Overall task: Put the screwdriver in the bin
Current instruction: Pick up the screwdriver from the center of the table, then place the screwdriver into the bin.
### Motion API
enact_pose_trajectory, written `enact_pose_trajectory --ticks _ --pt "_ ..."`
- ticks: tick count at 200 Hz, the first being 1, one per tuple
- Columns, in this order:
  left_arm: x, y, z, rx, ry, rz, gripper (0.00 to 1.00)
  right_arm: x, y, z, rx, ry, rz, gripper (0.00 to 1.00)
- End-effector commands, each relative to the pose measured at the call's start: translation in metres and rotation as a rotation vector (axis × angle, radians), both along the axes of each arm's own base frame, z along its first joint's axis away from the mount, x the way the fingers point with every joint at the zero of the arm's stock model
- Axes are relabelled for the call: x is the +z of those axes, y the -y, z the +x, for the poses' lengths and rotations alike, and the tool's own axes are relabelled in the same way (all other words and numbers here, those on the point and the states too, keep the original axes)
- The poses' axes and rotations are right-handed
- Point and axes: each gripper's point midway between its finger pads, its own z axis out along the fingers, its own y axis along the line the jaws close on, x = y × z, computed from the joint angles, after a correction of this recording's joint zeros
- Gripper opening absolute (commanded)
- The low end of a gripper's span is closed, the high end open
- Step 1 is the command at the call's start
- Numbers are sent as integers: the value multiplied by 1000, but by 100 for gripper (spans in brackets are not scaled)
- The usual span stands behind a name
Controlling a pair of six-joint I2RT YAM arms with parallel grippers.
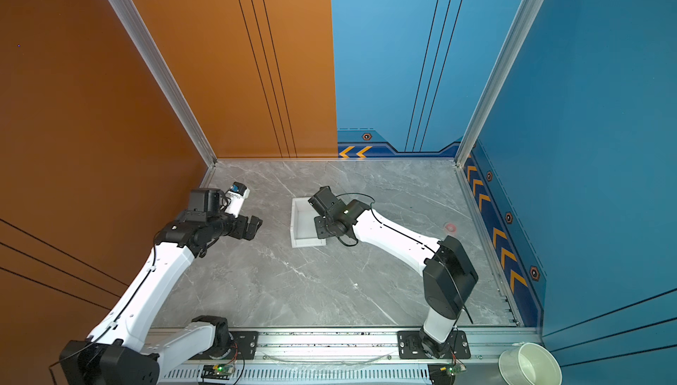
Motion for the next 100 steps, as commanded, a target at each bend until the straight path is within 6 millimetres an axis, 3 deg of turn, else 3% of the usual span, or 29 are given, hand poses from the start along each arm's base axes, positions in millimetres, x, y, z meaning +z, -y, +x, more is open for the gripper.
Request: enact_pose_trajectory --ticks 1,44,46,100 --pt "13 -5 -4 10 21 14 98 -1 -21 2 56 -6 9 16" --pt "18 -4 -8 6 26 3 98 -17 -47 11 86 -29 11 16" --pt "27 -4 -6 7 47 1 98 -18 -48 10 87 -31 12 16" --pt "31 -4 -8 7 61 -3 98 -43 -54 23 87 -55 -25 16"
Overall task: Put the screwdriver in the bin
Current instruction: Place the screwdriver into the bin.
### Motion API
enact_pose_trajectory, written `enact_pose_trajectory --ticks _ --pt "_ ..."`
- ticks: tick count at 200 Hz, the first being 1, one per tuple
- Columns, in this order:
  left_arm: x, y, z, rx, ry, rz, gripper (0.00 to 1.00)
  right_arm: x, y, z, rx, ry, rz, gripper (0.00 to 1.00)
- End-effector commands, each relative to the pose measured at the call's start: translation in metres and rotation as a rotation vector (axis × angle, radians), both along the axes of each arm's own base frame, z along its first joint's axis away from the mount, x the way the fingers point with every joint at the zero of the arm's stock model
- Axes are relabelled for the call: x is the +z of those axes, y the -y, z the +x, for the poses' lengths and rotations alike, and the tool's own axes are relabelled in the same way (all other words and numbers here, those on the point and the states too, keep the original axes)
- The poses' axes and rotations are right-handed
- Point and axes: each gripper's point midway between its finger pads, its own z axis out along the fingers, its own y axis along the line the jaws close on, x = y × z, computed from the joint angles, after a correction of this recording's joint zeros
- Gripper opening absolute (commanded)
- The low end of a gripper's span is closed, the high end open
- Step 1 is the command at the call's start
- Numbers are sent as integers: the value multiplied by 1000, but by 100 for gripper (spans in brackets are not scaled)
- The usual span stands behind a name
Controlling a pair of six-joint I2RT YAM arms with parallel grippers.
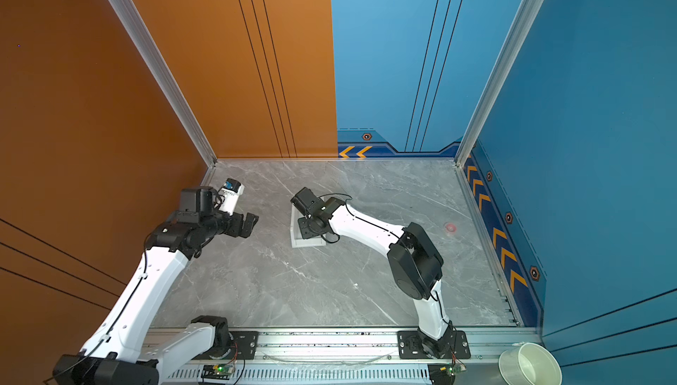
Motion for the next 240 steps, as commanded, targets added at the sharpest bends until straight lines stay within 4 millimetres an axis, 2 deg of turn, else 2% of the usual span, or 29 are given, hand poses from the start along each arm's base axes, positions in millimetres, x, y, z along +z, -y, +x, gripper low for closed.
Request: enact_pose_trajectory --ticks 1,29,39,41,45,140,142,148,240 --pt "5 -1 -4 -3 3 -1 98 -5 -6 7 18 -1 -3 16" --pt "6 -1 -5 -2 6 -8 98 -16 -10 13 24 -3 -24 16" --pt "7 -1 -5 -2 7 -8 98 -13 -11 16 24 3 -19 16" --pt "7 -1 -5 -2 7 -8 98 -23 -11 16 25 -12 -34 16" --pt "7 -1 -5 0 7 -9 98 -27 -11 17 24 -17 -38 16" --pt "2 1 -3 0 -11 -21 98 -55 -15 30 27 -48 -63 16" --pt "2 1 -3 0 -11 -22 98 -48 -19 34 25 -35 -48 16" --pt "2 1 -3 1 -12 -21 98 -47 -20 36 25 -31 -44 16" --pt "3 1 0 -2 -14 -21 98 -64 -21 43 25 -50 -57 16"
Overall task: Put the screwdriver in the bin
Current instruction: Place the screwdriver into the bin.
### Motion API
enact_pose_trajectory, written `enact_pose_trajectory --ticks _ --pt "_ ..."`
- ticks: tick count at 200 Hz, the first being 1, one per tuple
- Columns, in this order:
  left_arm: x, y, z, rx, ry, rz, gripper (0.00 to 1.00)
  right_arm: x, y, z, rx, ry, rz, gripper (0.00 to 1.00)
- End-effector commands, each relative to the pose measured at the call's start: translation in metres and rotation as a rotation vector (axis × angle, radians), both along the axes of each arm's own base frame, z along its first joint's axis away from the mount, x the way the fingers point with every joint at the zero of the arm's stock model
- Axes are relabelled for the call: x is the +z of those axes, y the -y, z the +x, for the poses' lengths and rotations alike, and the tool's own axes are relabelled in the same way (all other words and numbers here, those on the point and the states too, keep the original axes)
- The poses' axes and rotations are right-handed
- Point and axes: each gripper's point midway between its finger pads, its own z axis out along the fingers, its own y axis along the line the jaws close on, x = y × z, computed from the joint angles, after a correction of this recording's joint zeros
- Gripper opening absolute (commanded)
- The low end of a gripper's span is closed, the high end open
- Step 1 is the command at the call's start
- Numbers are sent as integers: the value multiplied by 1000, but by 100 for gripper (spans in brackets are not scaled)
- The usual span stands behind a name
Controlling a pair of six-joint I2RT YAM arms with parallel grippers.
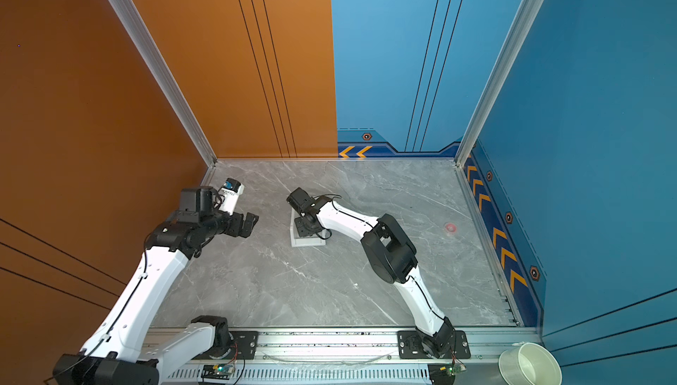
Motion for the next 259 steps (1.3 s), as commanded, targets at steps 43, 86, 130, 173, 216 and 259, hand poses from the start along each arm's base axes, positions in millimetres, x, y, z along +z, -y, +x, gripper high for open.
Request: enact_pose_trajectory --ticks 43,86,130,173,216,259 --pt "4 0 0 -4 -9 -14 98 -8 -2 8 6 -9 -5 20" --pt "5 0 -2 -4 -4 -12 98 -11 -3 8 6 -16 -8 22" --pt "6 0 -3 -4 2 -13 98 -13 -3 9 4 -21 -11 26" --pt "6 -1 -4 -1 4 -11 98 -15 -3 9 6 -26 -17 30" --pt "5 -1 -3 0 -1 -12 98 3 -5 11 20 0 -13 34" --pt "4 -2 -1 4 -7 -10 98 39 -5 13 41 51 -4 43"
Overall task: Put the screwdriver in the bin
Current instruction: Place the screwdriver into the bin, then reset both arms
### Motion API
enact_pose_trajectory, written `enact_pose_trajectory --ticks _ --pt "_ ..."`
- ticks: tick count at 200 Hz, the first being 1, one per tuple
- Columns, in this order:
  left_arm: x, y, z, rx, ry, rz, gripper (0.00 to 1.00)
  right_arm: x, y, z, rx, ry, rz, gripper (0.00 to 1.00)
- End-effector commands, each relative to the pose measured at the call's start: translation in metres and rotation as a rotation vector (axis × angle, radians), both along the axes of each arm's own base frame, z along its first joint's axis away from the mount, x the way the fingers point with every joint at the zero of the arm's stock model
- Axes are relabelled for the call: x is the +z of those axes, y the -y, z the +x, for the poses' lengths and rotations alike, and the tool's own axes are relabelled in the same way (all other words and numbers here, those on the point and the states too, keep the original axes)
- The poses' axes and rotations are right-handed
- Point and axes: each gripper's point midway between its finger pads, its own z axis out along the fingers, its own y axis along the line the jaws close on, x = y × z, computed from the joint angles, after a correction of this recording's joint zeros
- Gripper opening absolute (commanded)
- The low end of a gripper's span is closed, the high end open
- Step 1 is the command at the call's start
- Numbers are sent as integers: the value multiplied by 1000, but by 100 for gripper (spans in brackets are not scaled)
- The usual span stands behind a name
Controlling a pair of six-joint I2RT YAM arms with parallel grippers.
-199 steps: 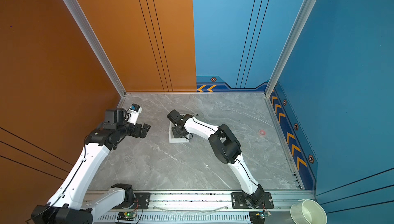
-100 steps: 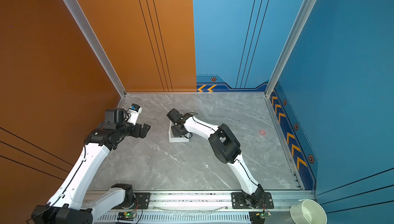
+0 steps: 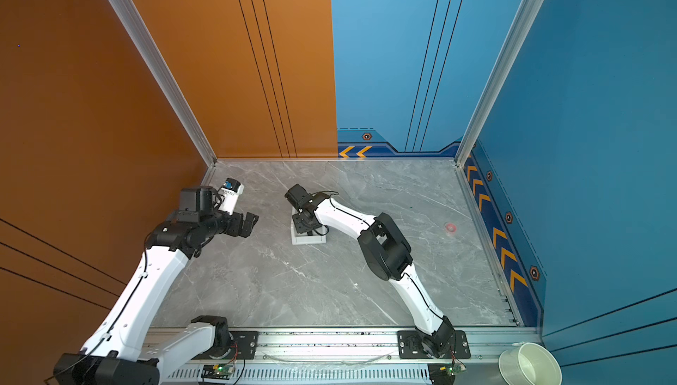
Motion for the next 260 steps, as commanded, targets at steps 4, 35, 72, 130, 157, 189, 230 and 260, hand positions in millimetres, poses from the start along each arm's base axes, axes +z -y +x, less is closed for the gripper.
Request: enact_pose_trajectory --ticks 4,35,72,130,157,189,230,260 --pt "4 -1 -1 1 -5 -8 98 37 6 -1 23 40 -7 44" --pt "1 -3 2 12 -19 -5 98 70 8 -7 30 68 36 48" --pt "-5 -6 3 25 -35 3 98 119 20 -14 26 139 80 56" --pt "-15 -18 18 123 -59 -13 98 177 70 -15 -58 268 95 69" --pt "-23 -28 31 214 -66 -27 98 177 119 -11 -168 298 134 89" --pt "-29 -40 49 292 -30 -26 98 168 199 -12 -317 361 139 100" --pt "-65 -54 63 406 -1 -86 98 140 309 -26 -527 430 122 100" --pt "-76 -59 76 437 143 -144 98 126 370 -41 -643 533 68 100"
